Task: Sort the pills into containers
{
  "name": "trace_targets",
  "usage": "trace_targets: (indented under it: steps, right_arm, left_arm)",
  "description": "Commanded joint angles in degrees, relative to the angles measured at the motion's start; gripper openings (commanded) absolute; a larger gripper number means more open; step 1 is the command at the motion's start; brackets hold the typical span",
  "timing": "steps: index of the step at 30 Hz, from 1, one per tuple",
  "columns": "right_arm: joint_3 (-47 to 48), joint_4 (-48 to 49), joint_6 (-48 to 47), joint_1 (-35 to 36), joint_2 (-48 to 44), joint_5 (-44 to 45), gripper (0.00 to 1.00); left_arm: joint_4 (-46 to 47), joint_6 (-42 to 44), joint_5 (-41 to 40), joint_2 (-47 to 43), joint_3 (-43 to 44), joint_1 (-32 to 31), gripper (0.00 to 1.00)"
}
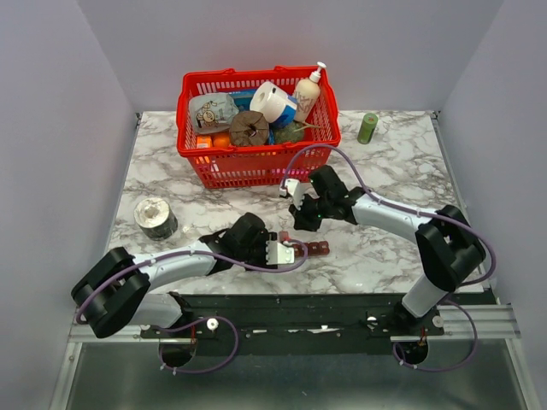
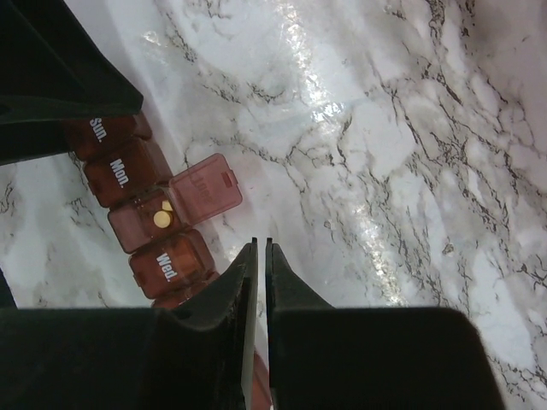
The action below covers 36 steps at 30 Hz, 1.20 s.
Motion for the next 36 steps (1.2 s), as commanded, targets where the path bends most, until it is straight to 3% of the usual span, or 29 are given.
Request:
trace_targets:
  steps: [1,14,21,25,31,36]
  right_arm:
    - [2.0,0.3,2.4,1.2,1.9,2.1,0.15]
    - [4.9,-1.2,5.8,3.2,7.2,4.0,0.15]
    - [6.3,-2.4,7.5,3.3,8.9,1.2,0.16]
    - [6.5,-2.4,7.4,3.2,8.5,9.0,0.16]
    - [5.8,-1.7,7.4,3.2,6.3,11.0,0.16]
    - [6.4,-2.5,8.9,3.2,8.6,5.0,0.17]
  left_arm:
    - [-1.5,1.8,3.4,0.6,1.2,-0.2,0.61]
    - [-3.5,2.1,3.7,3.1,2.9,-0.4,0.38]
    - [-3.2,2.0,3.4,3.0,2.5,-0.4,0.36]
    - [-2.7,2.0,3.4,2.6,2.1,-0.4,0.36]
    - [-2.5,2.0,3.4,2.6,2.0,-0.4,0.36]
    - [-2.4,2.1,3.2,2.4,1.9,-0.4,0.36]
